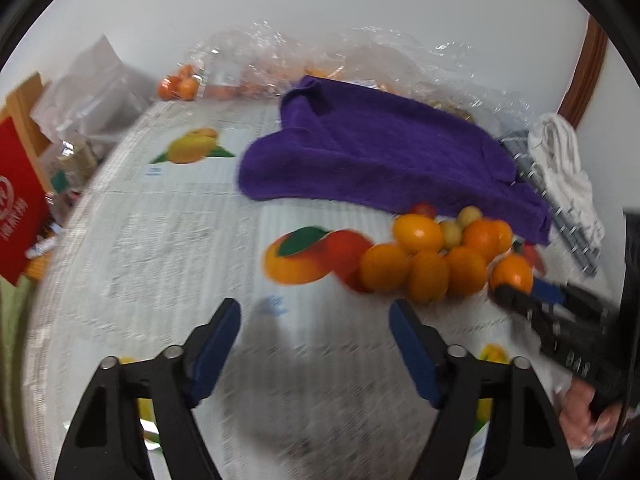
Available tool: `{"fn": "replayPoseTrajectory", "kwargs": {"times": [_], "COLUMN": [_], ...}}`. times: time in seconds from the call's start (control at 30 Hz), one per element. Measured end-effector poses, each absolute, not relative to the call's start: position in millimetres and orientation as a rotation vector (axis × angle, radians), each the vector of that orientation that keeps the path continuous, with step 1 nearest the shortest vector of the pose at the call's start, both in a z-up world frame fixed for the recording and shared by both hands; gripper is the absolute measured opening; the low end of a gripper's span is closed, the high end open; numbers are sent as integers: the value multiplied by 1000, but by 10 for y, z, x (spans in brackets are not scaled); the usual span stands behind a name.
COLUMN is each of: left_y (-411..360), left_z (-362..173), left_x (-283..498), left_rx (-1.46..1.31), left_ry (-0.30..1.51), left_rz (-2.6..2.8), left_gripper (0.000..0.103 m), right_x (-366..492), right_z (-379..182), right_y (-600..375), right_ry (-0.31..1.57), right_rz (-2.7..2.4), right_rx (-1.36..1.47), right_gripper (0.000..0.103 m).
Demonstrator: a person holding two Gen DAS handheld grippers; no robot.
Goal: Organize fruits
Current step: 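Lower the right tool to a large orange and close its fingers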
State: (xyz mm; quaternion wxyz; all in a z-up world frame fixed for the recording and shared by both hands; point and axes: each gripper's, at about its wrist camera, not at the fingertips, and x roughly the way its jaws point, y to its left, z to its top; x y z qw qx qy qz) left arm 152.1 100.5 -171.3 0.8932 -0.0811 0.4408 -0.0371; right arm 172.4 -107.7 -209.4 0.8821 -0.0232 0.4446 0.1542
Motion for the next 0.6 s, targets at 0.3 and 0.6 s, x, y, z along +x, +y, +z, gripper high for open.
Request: {"fn": "replayPoseTrajectory", "kwargs": {"times": [0.3, 0.6], "left_y": [772, 807], "left_z": [-1760, -1817], "left_x": [1751, 1853], "left_rx": [-136, -196], "left_ry": [922, 933], "left_rz": [-172, -199], "left_gripper": [50, 51], "right_x": [1590, 1636], "right_z": [-2081, -2143], "right_y": [-1582, -1573], "right_ry": [922, 919], "right_rz": [216, 204], "right_rx": [-45, -38], "right_gripper": [42, 44]}}
